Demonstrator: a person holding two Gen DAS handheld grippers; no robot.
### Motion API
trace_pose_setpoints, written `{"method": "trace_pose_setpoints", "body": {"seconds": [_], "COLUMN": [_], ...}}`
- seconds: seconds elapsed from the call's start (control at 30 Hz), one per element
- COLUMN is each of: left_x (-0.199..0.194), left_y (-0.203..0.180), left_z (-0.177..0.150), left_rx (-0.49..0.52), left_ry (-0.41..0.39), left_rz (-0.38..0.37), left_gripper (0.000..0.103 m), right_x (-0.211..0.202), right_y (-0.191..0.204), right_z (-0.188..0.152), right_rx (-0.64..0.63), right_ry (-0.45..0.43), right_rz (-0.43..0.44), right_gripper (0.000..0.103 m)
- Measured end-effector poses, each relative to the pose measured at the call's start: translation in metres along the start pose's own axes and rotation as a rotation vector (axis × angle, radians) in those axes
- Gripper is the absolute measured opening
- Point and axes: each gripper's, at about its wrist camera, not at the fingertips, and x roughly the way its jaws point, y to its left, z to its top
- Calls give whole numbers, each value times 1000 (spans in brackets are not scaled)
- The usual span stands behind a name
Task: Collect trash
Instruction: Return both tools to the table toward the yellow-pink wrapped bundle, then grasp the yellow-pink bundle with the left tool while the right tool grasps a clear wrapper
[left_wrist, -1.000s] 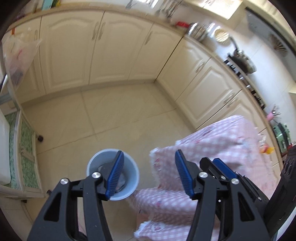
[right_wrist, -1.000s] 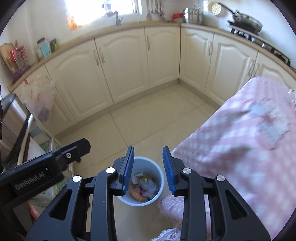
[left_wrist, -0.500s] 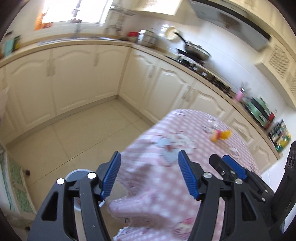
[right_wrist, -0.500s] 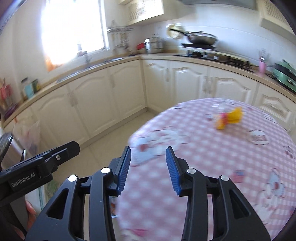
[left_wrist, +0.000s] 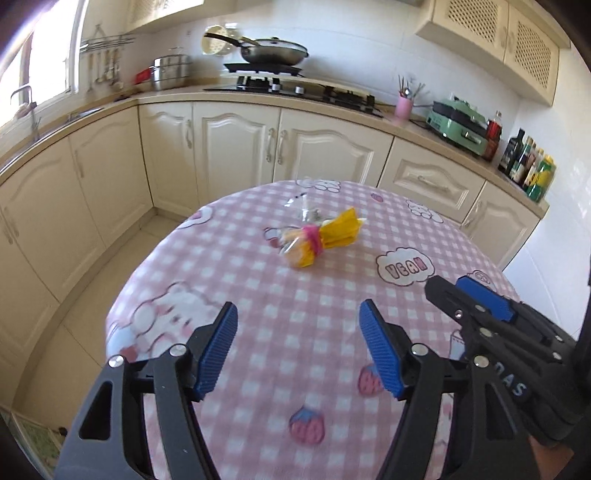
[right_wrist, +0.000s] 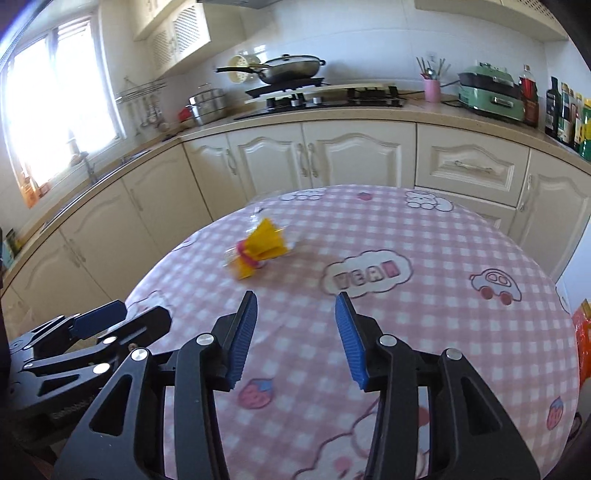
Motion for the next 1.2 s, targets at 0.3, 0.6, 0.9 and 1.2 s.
{"method": "trace_pose_setpoints", "body": {"seconds": [0.3,0.6,0.9,1.2], "left_x": [66,101,102,68], "left_y": [-16,-16,-1,55], "left_z": [30,46,43,35], "left_rx": [117,178,93,-129], "left_ry": [-7,3,35,-38], "left_rz": [41,69,-14,-25], "left_gripper": [67,67,41,41], "right_x": [33,59,65,78], "right_y": [-24,-27,-19,16], "right_z": [22,30,30,38], "right_rx": [4,-10,-19,-74], "right_ry": [37,81,103,106], "right_rz": [-12,-1,15,41], "right_gripper": [46,48,50,52]}}
